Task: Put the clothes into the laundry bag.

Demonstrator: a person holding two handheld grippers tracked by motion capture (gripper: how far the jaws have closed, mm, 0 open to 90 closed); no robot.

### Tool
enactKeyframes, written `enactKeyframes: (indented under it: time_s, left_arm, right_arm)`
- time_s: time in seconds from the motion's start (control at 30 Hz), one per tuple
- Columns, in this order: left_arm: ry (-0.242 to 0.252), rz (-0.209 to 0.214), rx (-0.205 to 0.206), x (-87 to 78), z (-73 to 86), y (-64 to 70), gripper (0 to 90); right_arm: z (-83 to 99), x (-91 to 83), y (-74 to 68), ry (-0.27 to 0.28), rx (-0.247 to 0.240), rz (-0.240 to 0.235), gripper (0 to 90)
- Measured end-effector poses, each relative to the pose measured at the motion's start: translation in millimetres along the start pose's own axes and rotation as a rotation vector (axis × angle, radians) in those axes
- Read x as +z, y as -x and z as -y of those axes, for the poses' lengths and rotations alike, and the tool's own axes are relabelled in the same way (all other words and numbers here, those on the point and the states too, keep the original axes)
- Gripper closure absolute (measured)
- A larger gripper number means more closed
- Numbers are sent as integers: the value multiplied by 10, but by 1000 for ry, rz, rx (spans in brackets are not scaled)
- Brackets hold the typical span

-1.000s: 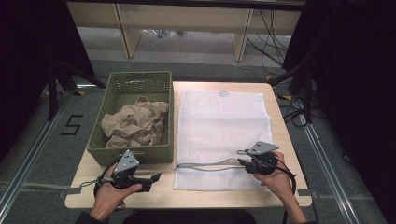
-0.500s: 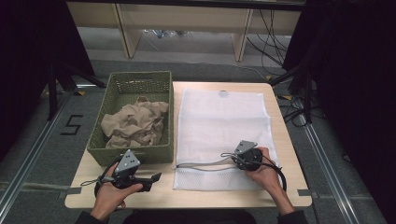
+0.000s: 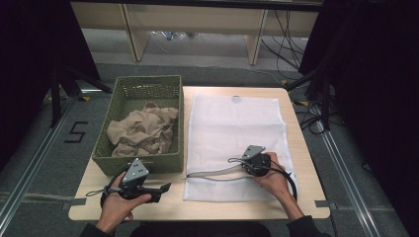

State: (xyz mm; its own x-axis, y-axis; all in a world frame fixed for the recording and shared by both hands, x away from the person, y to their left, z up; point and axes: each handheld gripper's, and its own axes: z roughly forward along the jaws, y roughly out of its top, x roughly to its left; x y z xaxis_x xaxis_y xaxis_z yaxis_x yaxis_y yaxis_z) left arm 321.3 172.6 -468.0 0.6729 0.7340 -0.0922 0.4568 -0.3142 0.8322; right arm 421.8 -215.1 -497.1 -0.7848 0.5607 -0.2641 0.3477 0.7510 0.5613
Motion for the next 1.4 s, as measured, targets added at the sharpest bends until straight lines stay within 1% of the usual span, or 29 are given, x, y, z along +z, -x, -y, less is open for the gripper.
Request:
enactKeyframes:
  time_s: [0.1, 0.13, 0.2, 0.27, 0.3, 0.33, 0.5, 0.53, 0.6, 0.63, 0.67, 0.7, 0.73, 0.77, 0.83, 0.87, 0.9, 0.93, 0.97, 1.0, 1.03, 1.07, 1.13, 1.17, 1.23, 1.27, 1.33, 1.37, 1.4]
  left_arm:
    - [6, 0, 14, -3, -14, -13, 199]
    - [9, 7, -3, -4, -12, -11, 199]
    - [20, -8, 10, -25, -35, -26, 199]
    - [30, -14, 9, -41, -57, -36, 200]
    - [45, -17, -16, -54, -74, -38, 200]
    - [50, -19, -14, -75, -103, -58, 200]
    - [67, -52, -24, -146, -263, -142, 200]
    - [72, -33, -40, -175, -344, -195, 228]
    - [73, -31, -58, -192, -396, -213, 240]
    - [71, -41, -54, -208, -440, -221, 239]
    - [63, -52, -36, -224, -488, -223, 175]
    - [42, -62, 1, -249, -572, -234, 172]
    - [42, -62, 1, -249, -572, -234, 188]
    - [10, -54, 12, -268, -662, -259, 191]
    - [15, -48, 4, -266, -715, -268, 187]
    - [-6, -43, 18, -281, -760, -289, 187]
    - [10, -44, -6, -269, -784, -280, 187]
    - [-15, -26, 10, -282, -829, -312, 187]
    - [-3, -16, -12, -272, -856, -315, 187]
    - [10, -25, -25, -265, -889, -322, 188]
    - [0, -29, -7, -273, -911, -339, 188]
    - [13, -33, -13, -266, -931, -346, 188]
    - [15, -36, -10, -269, -957, -374, 188]
    - [20, -60, -23, -277, -1013, -430, 188]
    - [17, -69, -12, -283, -1041, -473, 188]
    - [26, -84, -30, -270, -1078, -518, 188]
    - [-27, -155, 9, -246, -1162, -710, 188]
    - [-27, -155, 9, -246, -1162, -710, 188]
    - [-61, -193, -13, -177, -1206, -865, 188]
  right_arm:
    - [-31, -8, 27, 3, -10, 11, 831]
    - [-34, -20, 18, 2, 22, 0, 836]
    - [-44, -53, 40, 14, 22, 11, 853]
    - [-48, -62, 45, 22, 28, -8, 859]
    - [-58, -103, 69, 45, 26, 5, 870]
    - [-67, -134, 71, 49, 45, 5, 875]
    - [-114, -186, 97, 59, 28, 0, 887]
    - [-138, -224, 97, 69, 34, 3, 887]
    - [-149, -240, 107, 69, 27, 0, 887]
    - [-165, -252, 108, 79, 26, 11, 887]
    - [-199, -293, 112, 73, 29, 10, 887]
    - [-209, -305, 127, 77, 11, 16, 887]
    - [-221, -324, 138, 80, 10, 15, 887]
    - [-233, -343, 151, 82, 5, 13, 888]
    - [-241, -359, 154, 85, 18, 13, 889]
    - [-261, -387, 184, 91, 7, 14, 889]
    - [-261, -387, 184, 91, 7, 14, 889]
    - [-265, -393, 190, 94, 8, 15, 889]
    - [-267, -408, 199, 94, 11, 19, 889]
    - [-270, -414, 211, 96, 12, 19, 889]
    - [-272, -412, 226, 104, -10, 22, 889]
    - [-271, -415, 218, 101, 11, 20, 889]
    - [-271, -414, 218, 100, 8, 14, 889]
    - [-274, -411, 218, 96, 6, 10, 889]
    - [-275, -411, 216, 91, 6, 3, 891]
    - [-278, -414, 208, 88, 17, 7, 892]
    - [-290, -426, 209, 87, 24, 6, 892]
    - [-290, -426, 209, 87, 24, 6, 892]
    - [-305, -437, 222, 92, 25, 5, 892]
